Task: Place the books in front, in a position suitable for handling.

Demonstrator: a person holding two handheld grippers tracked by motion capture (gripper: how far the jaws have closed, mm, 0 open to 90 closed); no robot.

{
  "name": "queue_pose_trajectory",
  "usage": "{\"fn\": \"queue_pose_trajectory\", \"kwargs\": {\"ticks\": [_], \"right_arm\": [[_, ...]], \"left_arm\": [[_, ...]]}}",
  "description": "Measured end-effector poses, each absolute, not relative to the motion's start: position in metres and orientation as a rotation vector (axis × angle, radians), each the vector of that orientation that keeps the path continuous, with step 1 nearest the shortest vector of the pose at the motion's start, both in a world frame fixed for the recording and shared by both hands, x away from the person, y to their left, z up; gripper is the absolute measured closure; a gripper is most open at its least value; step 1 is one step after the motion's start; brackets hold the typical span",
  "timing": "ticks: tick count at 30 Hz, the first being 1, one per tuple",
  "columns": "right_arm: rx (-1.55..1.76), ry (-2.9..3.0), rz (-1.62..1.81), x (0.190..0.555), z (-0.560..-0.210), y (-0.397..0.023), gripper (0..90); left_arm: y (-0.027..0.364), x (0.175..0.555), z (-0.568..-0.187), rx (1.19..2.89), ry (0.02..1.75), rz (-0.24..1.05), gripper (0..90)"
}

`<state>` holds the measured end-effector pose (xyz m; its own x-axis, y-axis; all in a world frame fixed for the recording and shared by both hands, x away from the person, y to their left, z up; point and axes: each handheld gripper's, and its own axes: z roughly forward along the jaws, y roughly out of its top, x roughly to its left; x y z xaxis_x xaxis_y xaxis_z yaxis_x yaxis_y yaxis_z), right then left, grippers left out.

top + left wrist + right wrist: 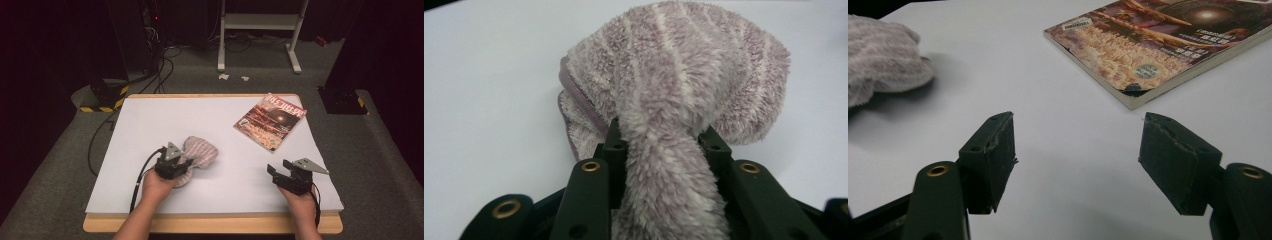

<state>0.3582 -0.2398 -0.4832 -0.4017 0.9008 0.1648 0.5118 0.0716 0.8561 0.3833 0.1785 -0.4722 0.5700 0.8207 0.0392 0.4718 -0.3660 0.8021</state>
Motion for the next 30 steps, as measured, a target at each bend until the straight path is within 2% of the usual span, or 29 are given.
{"fn": "queue_pose_trajectory", "kwargs": {"ticks": [4,13,22,25,30], "right_arm": [[1.404,1.949,1.266,0.358,-0.484,-0.239,31.4],[1.402,1.961,1.249,0.359,-0.486,-0.236,32.2],[1.409,1.966,1.24,0.359,-0.487,-0.236,32.4],[1.41,1.964,1.241,0.359,-0.487,-0.236,32.5],[1.414,1.96,1.242,0.359,-0.488,-0.237,32.4]], "left_arm": [[0.209,0.383,-0.466,1.992,1.1,0.661,65.8],[0.271,0.392,-0.46,1.931,1.267,0.772,65.4],[0.277,0.401,-0.484,1.99,1.329,0.725,64.1],[0.276,0.403,-0.491,1.995,1.35,0.689,59.1],[0.278,0.4,-0.485,1.971,1.376,0.662,39.6]]}}
